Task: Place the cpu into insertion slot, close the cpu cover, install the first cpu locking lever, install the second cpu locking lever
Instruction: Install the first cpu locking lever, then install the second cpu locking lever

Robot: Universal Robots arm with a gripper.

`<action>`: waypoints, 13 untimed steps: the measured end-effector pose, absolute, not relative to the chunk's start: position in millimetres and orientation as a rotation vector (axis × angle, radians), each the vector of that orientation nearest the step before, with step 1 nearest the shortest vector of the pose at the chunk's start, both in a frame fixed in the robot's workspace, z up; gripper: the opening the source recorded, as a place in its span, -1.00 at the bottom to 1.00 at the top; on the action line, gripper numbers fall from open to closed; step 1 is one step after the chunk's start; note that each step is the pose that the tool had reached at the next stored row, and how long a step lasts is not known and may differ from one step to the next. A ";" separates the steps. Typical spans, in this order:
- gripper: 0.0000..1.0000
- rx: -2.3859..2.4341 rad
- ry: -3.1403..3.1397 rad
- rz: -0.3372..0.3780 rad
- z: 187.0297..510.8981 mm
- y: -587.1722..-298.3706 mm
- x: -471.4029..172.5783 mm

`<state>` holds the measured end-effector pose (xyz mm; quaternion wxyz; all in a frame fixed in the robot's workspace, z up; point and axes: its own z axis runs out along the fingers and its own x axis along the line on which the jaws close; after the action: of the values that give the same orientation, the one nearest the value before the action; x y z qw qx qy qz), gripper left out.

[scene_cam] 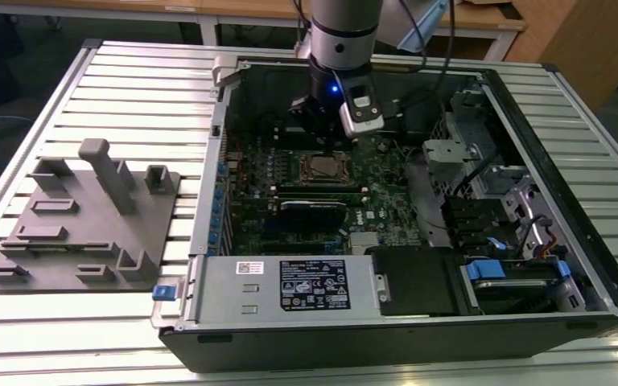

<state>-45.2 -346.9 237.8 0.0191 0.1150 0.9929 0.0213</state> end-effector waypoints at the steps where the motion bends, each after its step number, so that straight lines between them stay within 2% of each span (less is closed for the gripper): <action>1: -0.79 0.357 3.082 0.066 237.8 -347.0 -44.1; 12: -0.79 0.357 3.082 0.070 239.5 -350.1 -43.5; 13: -0.79 0.358 3.083 0.086 240.7 -350.1 -43.5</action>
<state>-43.5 -350.1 240.7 0.0184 0.1152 0.9928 0.0278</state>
